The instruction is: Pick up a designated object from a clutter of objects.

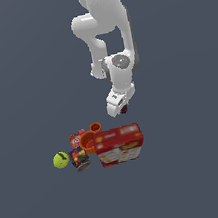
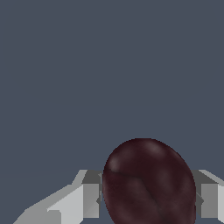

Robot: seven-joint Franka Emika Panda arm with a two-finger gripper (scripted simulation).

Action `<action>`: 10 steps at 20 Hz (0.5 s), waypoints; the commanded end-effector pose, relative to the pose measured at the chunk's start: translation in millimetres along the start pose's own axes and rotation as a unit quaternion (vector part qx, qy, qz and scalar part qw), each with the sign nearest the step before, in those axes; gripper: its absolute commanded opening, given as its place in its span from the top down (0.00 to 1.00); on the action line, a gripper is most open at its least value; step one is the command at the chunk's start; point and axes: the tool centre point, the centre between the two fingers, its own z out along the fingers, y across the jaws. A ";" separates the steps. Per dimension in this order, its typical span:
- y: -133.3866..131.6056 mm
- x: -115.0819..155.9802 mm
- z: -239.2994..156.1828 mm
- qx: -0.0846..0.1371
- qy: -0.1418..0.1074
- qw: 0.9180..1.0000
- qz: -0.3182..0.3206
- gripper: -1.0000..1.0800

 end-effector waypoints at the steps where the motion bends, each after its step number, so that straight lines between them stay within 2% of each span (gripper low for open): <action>1: -2.6 3.5 -11.0 -0.001 0.000 1.000 0.000 1.00; 10: -18.1 22.1 -72.3 0.001 0.000 1.000 -0.001 1.00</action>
